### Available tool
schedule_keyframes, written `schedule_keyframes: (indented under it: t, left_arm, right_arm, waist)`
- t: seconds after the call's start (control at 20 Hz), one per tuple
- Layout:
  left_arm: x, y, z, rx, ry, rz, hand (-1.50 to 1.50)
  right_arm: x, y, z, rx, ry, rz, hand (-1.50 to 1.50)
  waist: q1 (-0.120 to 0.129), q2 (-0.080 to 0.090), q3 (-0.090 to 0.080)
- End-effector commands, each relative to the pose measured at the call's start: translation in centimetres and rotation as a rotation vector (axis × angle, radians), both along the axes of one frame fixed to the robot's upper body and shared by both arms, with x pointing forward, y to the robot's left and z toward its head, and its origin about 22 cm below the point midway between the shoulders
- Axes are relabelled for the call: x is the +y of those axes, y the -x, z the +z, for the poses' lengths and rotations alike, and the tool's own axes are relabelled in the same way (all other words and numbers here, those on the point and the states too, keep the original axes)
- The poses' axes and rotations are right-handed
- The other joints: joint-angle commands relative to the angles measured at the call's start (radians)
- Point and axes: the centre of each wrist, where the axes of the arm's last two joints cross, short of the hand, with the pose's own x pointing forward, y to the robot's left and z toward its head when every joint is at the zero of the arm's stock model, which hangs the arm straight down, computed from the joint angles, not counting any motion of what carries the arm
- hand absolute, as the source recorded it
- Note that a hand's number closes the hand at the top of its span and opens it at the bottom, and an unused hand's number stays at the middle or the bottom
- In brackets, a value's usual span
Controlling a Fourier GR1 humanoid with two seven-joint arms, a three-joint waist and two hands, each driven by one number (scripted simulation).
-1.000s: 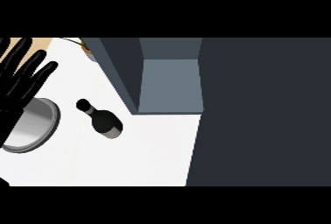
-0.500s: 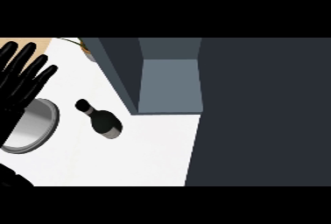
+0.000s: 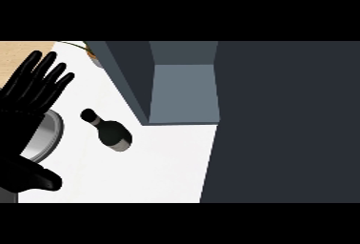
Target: Pick up the wine, place it into the cabinet and close the cabinet
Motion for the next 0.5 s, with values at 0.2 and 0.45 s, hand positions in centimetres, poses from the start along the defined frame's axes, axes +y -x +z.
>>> schedule_keyframes:
  t: [0.2,0.45]
  left_arm:
    - [0.6,-1.9,-4.2,0.020,-0.038,0.024,-1.50]
    - [0.9,-0.8,-6.6,0.059,-0.028,0.046,-1.50]
  right_arm:
    - [-1.6,3.7,2.4,-0.087,0.003,-0.059,-1.50]
    - [-1.7,4.7,2.3,-0.090,0.007,-0.074,-1.50]
  waist:
    - [-0.004,0.001,0.001]
    - [-0.005,-0.003,0.000]
